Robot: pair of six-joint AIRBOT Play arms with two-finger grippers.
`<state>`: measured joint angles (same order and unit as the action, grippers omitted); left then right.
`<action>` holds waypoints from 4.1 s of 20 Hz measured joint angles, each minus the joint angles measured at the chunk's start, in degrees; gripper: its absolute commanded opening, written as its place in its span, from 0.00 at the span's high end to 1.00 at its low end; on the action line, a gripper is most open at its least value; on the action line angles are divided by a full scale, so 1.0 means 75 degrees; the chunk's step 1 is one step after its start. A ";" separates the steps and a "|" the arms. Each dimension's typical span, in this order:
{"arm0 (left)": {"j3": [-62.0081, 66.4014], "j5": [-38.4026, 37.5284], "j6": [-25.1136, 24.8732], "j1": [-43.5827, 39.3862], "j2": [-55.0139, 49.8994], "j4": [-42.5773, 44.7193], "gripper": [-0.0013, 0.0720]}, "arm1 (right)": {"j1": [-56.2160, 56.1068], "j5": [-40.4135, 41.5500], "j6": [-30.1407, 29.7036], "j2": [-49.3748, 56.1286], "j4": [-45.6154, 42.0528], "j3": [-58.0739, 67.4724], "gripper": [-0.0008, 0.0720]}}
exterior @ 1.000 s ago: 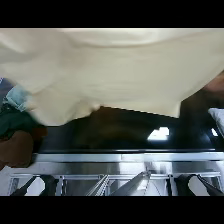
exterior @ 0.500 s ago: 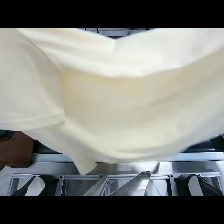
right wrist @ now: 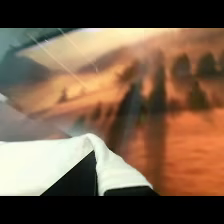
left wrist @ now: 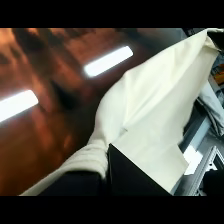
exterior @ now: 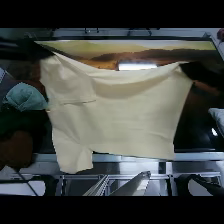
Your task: Fold the shirts.
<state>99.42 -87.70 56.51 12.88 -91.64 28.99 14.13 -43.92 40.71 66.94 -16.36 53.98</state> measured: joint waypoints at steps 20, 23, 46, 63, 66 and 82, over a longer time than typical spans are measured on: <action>0.2127 -0.0242 0.1265 -0.0425 -0.4613 0.1297 0.90 | 0.0705 -0.1824 -0.1408 0.4325 0.0111 0.0930 0.94; 0.2127 -0.0522 0.1376 -0.0443 -0.4616 0.1361 0.58 | 0.0670 -0.1929 -0.1373 0.4412 0.0003 0.0941 0.45; -0.6341 -0.0662 0.2279 0.0921 0.1241 0.4135 0.58 | 0.1679 -0.5135 0.1912 0.3174 -0.4747 -0.1990 0.83; -0.8641 0.1906 0.0976 0.0227 0.0743 0.2119 0.98 | 0.1250 -0.4567 0.1830 0.3165 -0.3742 -0.2101 0.97; -0.8647 0.2130 0.0460 0.0248 0.0799 0.1612 0.98 | 0.1323 -0.4567 0.1900 0.3165 -0.3695 -0.2090 0.97; -0.8416 0.1174 0.1323 0.1005 0.4360 0.1719 0.95 | 0.2891 -0.5680 0.3654 0.2040 -0.4252 -0.1352 0.97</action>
<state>36.29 -78.89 66.43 20.43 -58.94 41.89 35.81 -86.52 68.12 82.24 -48.25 43.83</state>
